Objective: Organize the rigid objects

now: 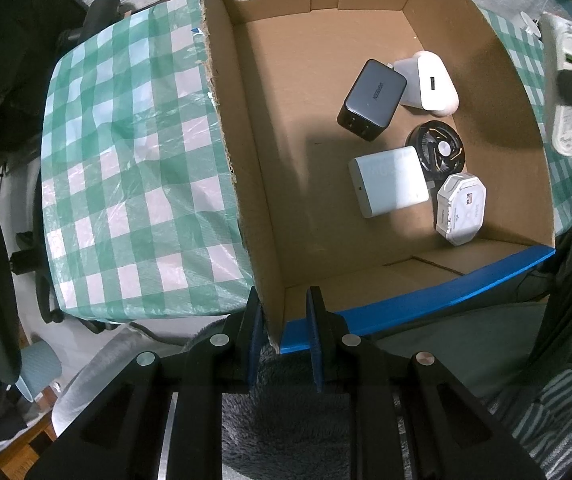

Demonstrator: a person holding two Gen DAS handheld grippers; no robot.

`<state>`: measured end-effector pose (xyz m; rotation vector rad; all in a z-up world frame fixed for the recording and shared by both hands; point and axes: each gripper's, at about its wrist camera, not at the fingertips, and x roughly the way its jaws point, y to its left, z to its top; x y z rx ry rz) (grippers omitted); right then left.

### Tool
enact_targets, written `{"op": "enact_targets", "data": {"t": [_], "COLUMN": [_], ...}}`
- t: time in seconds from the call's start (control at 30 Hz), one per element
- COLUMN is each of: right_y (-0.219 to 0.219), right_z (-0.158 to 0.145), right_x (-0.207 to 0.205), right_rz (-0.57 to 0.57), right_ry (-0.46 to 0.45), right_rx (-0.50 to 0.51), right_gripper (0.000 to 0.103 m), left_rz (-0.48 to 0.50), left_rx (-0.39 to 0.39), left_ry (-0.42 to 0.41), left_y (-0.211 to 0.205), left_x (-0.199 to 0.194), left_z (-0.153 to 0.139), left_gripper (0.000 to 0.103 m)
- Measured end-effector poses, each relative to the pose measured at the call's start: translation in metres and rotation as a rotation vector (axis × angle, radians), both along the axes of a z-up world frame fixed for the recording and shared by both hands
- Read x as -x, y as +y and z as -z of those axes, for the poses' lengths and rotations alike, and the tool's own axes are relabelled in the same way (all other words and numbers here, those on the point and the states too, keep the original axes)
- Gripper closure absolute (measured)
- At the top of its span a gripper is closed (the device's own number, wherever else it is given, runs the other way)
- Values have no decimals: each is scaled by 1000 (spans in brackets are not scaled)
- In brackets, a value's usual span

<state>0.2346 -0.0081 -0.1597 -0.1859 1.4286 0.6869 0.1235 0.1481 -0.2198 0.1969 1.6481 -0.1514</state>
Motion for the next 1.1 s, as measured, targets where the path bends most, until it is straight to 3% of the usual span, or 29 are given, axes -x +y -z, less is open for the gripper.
{"op": "enact_targets", "data": {"t": [0.5,0.93,1.1], "right_y": [17,-15,-27], "right_z": [24,2,-15], "right_x": [-1,6,17], "right_rz": [35,202,262], "right_ry": [4,-94,-149], "right_rx": [34,-21,-41], "right_gripper": [40,39,34], "left_rz": [-2,-21,-77], "left_rx": [3,14,18], "left_ry": [-2,-31,-98], "left_y": [0,1,5], "left_x": [0,1,5], "left_z": [0,-3,-14], "left_gripper": [84,81,79]}}
